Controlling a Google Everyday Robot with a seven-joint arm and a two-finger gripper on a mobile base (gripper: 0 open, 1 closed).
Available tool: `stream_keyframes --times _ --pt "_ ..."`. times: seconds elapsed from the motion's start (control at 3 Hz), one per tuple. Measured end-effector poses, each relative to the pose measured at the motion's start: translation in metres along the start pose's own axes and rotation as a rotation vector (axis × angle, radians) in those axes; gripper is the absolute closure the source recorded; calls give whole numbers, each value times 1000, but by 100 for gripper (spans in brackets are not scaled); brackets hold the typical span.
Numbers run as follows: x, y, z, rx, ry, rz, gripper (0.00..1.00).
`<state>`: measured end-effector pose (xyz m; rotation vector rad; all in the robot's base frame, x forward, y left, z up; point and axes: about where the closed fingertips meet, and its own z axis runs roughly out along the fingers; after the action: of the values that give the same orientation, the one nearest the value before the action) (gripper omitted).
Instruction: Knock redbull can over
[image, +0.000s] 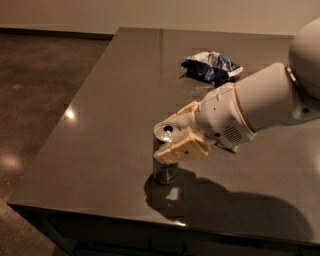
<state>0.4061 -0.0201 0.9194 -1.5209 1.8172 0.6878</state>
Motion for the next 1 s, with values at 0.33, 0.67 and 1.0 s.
stream_keyframes --times 0.33,0.67,1.0 --pt "-4 -1 -2 -11 -7 -5 72" --pt "-12 -10 -9 -20 37 -10 96" --pt "-27 -38 -15 -42 214 -11 100"
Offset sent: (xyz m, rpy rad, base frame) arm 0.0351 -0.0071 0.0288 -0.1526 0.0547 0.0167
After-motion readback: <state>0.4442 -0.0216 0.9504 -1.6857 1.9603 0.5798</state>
